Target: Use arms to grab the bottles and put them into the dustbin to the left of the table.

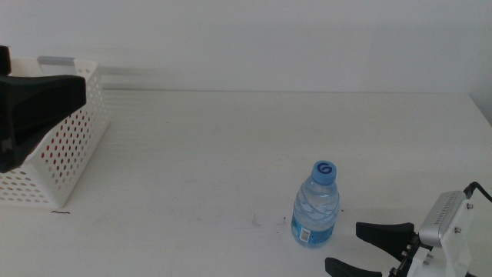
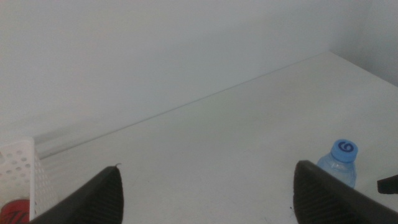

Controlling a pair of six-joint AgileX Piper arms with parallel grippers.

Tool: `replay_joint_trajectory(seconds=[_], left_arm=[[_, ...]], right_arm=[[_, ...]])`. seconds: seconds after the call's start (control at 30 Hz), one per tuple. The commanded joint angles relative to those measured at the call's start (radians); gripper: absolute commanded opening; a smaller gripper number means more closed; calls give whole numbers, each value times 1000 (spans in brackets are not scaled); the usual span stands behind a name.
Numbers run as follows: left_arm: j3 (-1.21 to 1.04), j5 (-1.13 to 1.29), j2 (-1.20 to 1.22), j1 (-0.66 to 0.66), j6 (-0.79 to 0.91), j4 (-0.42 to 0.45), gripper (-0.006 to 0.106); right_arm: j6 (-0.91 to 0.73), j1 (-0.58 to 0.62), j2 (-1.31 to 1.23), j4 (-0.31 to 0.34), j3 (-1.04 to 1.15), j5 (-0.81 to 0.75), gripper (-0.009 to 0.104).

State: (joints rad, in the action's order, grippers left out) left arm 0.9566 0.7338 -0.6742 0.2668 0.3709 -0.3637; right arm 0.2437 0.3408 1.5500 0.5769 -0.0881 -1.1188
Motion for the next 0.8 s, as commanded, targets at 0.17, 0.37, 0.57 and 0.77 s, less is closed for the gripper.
replay_joint_trajectory(seconds=[0.17, 0.37, 0.57, 0.77], left_arm=[[-4, -13, 2, 3, -2, 3, 94], [-4, -13, 2, 3, -2, 3, 94], [-4, -13, 2, 3, -2, 4, 94], [-4, -13, 2, 3, -2, 4, 94]], right_arm=[[-25, 8, 2, -10, -4, 8, 93], [-67, 8, 2, -86, -4, 37, 93], [-83, 8, 2, -97, -4, 54, 93], [-153, 8, 2, -178, -4, 54, 93]])
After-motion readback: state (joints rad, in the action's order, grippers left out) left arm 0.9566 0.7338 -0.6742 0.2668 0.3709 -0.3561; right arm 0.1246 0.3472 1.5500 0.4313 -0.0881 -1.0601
